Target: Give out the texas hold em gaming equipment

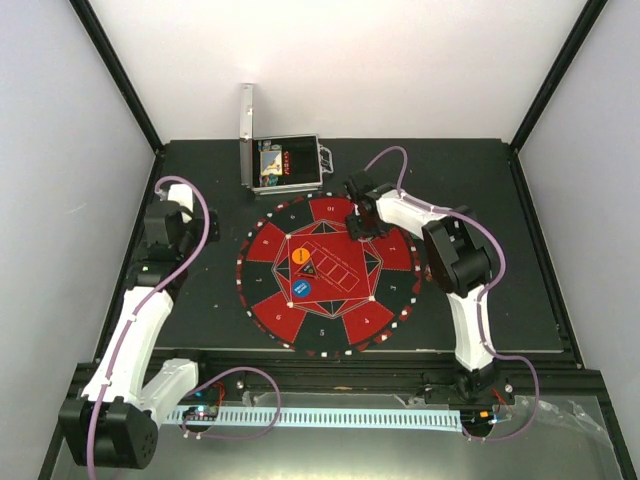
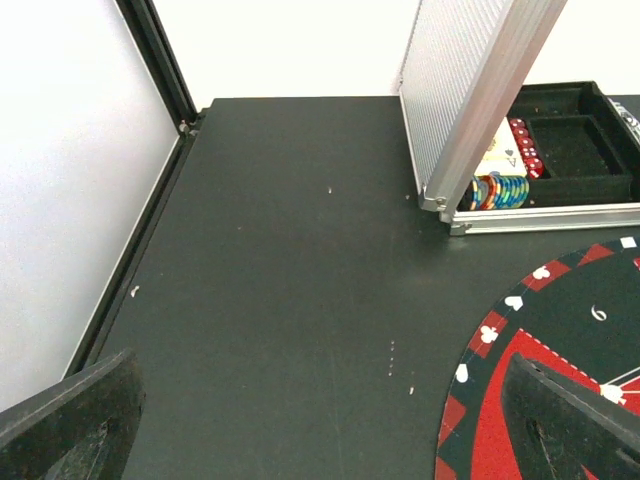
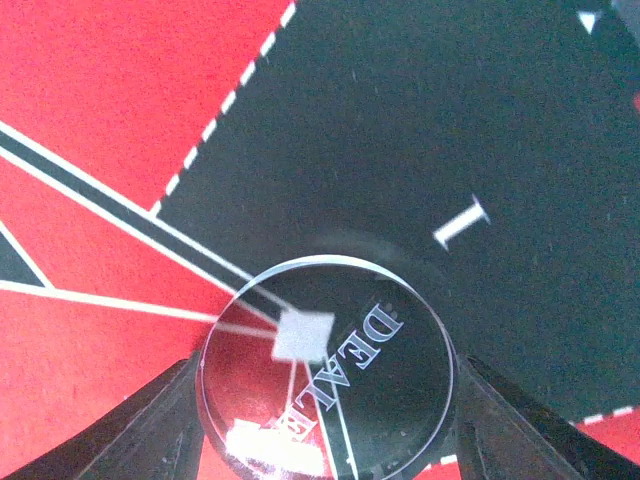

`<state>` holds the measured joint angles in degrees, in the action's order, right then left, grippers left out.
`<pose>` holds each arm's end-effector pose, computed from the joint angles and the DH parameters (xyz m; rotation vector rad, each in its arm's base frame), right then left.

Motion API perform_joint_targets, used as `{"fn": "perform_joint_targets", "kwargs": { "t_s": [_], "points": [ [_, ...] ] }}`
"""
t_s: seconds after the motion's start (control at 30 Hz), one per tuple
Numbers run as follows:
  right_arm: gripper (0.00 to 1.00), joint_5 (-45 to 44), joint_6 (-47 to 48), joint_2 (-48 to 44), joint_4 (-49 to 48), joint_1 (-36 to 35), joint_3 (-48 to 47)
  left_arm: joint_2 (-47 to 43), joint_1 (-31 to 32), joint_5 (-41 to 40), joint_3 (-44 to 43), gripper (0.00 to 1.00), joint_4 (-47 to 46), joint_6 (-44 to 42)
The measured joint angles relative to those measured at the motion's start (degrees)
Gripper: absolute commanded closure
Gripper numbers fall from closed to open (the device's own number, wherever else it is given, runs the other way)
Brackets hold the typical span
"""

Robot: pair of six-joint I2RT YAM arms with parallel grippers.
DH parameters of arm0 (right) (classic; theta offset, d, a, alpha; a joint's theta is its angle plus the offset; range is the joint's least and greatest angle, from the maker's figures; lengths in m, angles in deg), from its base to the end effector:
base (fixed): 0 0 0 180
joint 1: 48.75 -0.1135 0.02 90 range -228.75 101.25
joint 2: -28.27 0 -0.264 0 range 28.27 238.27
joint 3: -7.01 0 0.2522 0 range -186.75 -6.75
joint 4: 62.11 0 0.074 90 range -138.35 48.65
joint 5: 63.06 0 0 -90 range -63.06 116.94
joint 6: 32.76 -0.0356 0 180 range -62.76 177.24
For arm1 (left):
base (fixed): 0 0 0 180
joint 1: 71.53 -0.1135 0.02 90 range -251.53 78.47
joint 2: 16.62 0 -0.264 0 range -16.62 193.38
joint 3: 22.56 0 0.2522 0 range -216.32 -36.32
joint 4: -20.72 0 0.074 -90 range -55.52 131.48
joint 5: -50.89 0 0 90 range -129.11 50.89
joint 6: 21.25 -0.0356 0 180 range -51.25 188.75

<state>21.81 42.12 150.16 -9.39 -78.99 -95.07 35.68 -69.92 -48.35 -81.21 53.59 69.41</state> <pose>0.3727 0.2136 0.1478 -0.3525 2.8037 0.0506 0.2069 -0.0001 0.3015 -0.0845 2.0282 0.1390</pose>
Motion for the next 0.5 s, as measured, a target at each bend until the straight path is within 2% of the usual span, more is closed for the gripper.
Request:
{"fn": "perform_joint_targets", "kwargs": {
  "t_s": [0.17,0.33,0.5],
  "points": [
    [0.36,-0.5,0.0,3.3,2.0,0.0,-5.3,-1.0,0.0,-0.6,0.4,0.01,-0.2,-0.1],
    [0.35,-0.7,0.0,4.0,2.6,0.0,-6.6,-1.3,0.0,-0.3,0.4,0.01,-0.2,0.0],
    [0.26,-0.7,-0.3,4.3,2.6,0.0,-6.8,-1.3,0.0,0.9,0.4,0.01,-0.2,0.3]
  ]
}}
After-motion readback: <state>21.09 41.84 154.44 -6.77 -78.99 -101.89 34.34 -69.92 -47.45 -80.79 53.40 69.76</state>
